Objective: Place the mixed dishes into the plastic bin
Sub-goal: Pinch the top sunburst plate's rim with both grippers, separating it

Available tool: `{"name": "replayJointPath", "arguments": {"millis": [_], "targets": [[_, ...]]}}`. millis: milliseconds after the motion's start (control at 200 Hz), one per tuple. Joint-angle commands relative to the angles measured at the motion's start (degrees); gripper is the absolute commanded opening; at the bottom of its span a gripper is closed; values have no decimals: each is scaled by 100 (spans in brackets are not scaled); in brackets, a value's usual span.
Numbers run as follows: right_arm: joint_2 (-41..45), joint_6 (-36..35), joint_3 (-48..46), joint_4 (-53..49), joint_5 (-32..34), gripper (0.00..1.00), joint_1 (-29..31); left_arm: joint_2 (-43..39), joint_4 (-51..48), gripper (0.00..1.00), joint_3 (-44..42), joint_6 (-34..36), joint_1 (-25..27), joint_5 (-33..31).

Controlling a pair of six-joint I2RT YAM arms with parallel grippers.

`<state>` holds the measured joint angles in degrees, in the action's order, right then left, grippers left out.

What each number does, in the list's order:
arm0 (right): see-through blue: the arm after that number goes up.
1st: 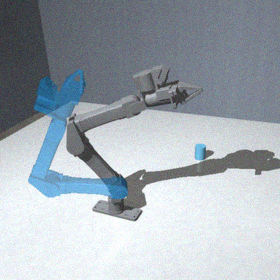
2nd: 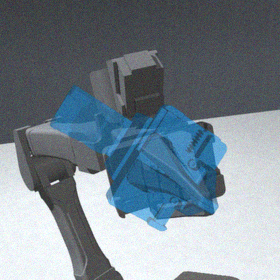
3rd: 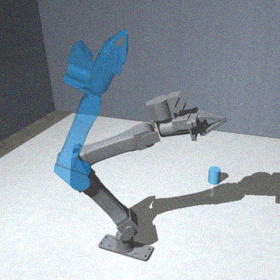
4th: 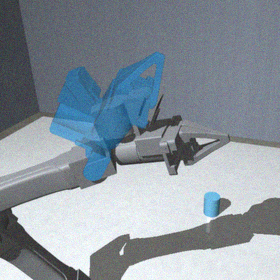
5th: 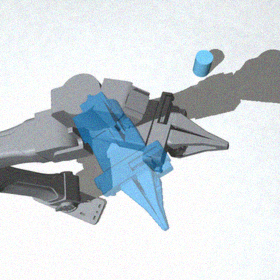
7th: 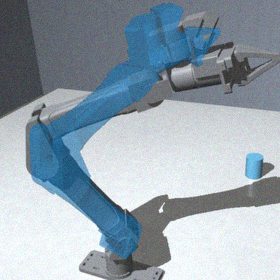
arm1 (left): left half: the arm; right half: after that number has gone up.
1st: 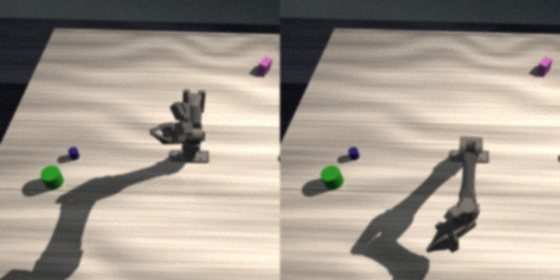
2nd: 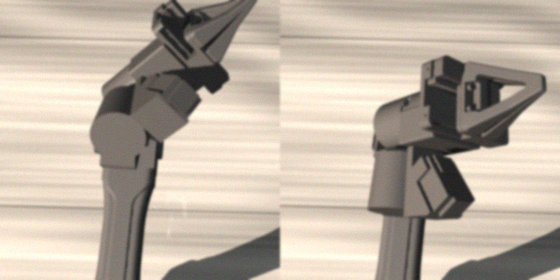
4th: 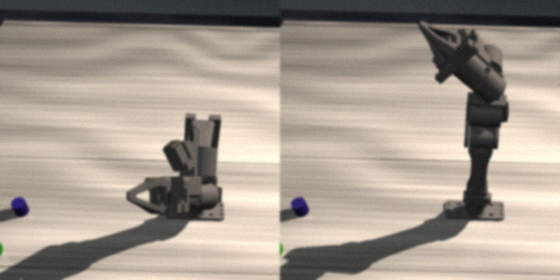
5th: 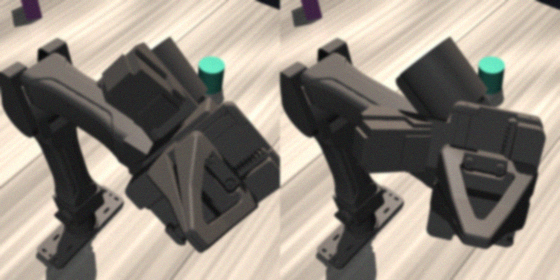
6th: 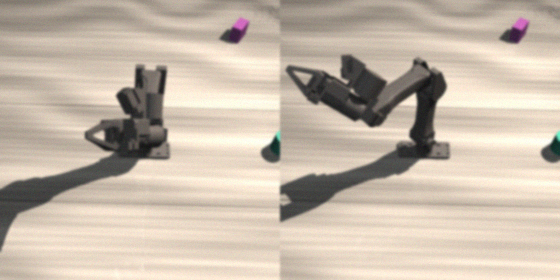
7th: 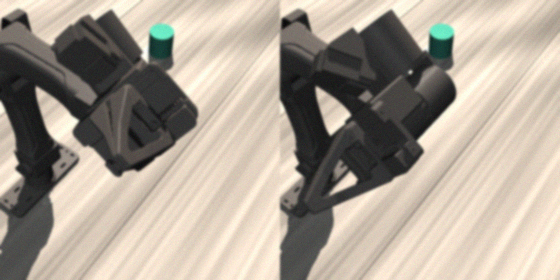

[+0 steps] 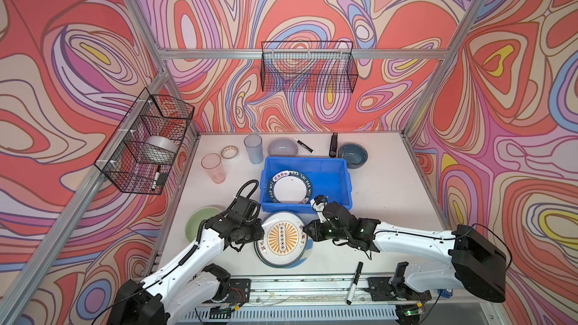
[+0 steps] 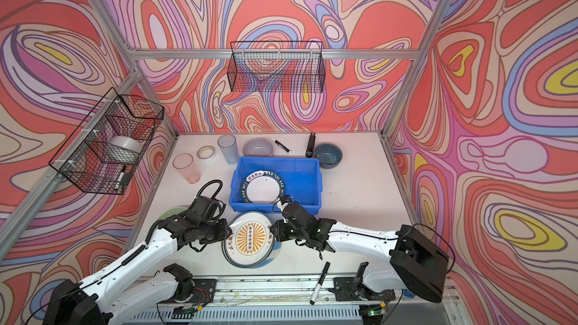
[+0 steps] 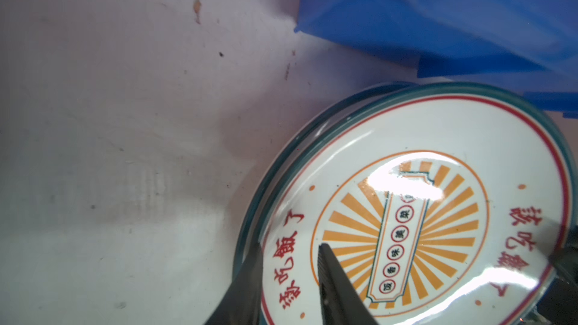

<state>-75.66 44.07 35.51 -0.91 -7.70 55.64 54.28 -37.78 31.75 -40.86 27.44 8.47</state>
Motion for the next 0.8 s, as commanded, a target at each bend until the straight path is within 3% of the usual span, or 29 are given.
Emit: {"name": "replayJointPath", "arguments": {"millis": [0, 260, 526, 791], "targets": [[26, 3, 58, 61, 44, 19, 44, -149, -446, 37, 88, -255, 23, -630], [-63, -9, 45, 170, -70, 19, 37, 429, -279, 33, -52, -256, 43, -421], [-219, -6, 56, 386, -238, 19, 42, 332, 298, 27, -164, -90, 61, 390], [-382, 71, 97, 787, -521, 21, 38, 579, 636, 23, -480, -115, 63, 648]]}}
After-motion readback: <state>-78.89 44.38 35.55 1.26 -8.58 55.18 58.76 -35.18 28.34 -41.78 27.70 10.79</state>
